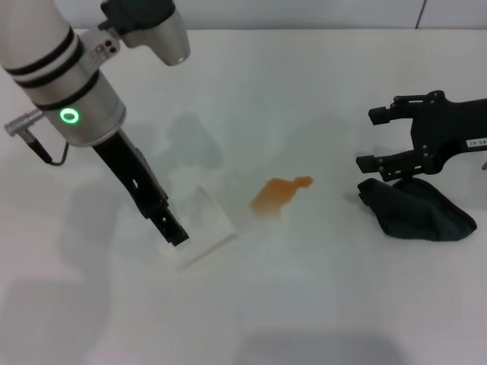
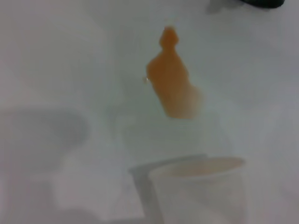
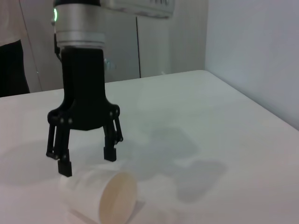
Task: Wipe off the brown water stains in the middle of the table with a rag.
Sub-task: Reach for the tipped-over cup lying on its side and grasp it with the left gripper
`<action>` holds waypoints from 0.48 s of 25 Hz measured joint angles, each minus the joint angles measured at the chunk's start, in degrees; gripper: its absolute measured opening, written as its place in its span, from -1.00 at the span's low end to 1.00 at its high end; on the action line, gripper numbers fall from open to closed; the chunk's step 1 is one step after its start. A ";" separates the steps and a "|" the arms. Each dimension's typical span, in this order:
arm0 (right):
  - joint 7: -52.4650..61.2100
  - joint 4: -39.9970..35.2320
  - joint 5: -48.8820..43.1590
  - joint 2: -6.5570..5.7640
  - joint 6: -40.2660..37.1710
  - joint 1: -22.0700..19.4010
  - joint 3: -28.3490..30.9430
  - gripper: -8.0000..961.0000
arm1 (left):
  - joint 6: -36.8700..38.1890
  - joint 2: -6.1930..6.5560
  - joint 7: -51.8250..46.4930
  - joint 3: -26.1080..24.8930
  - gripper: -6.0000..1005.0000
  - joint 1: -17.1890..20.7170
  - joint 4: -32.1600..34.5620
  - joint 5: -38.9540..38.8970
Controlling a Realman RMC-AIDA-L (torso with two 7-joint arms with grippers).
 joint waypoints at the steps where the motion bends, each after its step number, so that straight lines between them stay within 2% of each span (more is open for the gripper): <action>1: 0.01 0.00 0.01 0.00 0.00 0.00 -0.02 0.77 | -0.47 0.01 -0.03 0.64 0.73 0.09 -0.63 -0.04; 12: -0.01 0.07 0.01 0.09 -0.09 -0.02 -0.62 0.77 | -3.53 -0.15 -0.21 2.80 0.73 0.34 -2.60 -1.55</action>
